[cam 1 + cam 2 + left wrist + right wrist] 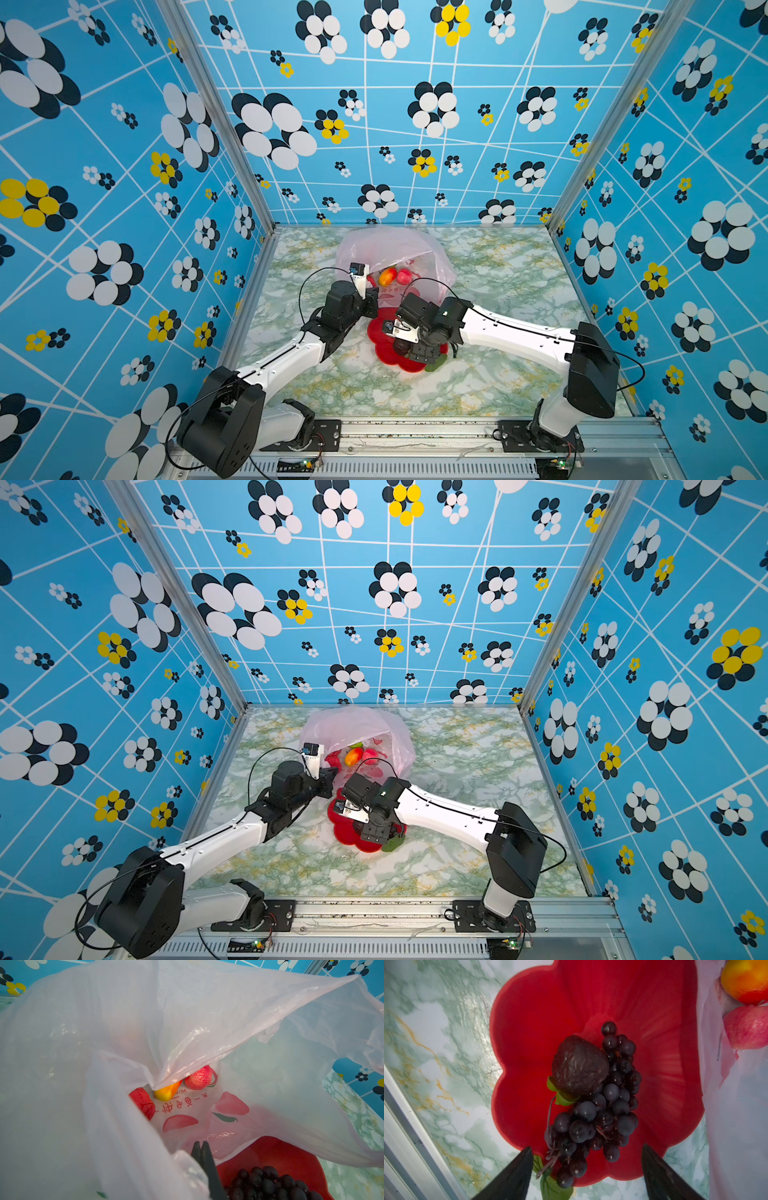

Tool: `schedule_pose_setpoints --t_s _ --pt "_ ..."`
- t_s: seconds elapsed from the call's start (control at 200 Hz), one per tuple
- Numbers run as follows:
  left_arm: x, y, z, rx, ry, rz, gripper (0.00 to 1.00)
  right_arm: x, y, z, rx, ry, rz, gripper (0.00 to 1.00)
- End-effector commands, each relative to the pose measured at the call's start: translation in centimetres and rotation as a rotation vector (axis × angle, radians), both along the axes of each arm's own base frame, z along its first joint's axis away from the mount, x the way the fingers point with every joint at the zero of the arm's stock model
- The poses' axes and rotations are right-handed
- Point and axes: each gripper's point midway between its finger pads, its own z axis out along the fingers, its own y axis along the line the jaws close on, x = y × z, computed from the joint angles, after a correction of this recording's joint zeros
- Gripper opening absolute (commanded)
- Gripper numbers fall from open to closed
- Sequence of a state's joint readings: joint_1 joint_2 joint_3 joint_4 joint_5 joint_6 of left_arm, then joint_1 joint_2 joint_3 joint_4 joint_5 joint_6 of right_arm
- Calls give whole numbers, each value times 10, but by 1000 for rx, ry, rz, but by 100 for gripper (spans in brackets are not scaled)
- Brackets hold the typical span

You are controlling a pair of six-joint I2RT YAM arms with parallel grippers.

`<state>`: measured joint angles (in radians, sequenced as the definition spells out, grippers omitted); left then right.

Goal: Place the fruits into the plastic bag
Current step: 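Lower the open right gripper onto the bunch of dark grapes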

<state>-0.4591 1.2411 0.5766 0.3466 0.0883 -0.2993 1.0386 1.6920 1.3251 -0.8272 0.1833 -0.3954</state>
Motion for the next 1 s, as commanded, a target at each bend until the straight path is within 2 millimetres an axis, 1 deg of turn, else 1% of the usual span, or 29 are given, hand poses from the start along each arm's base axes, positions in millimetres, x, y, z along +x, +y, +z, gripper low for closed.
schedule_pose_setpoints --t_s 0.0,0.23,0.435,0.655,0.805,0.995 --pt "0 3 11 -32 -38 7 0 3 2 0 -7 -14 -24 84" --pt "-1 4 11 -34 -38 9 0 2 9 -11 9 16 -35 83" --pt "-2 6 12 -40 -47 20 0 4 9 -23 4 19 -69 83" --pt "-2 6 12 -40 -45 19 0 18 4 -35 -17 -41 -148 84" --pt "-2 7 11 -39 -42 20 0 29 -5 -43 -41 -60 -204 84" --pt "-1 7 10 -41 -39 24 0 47 -18 -43 -32 -73 -272 84"
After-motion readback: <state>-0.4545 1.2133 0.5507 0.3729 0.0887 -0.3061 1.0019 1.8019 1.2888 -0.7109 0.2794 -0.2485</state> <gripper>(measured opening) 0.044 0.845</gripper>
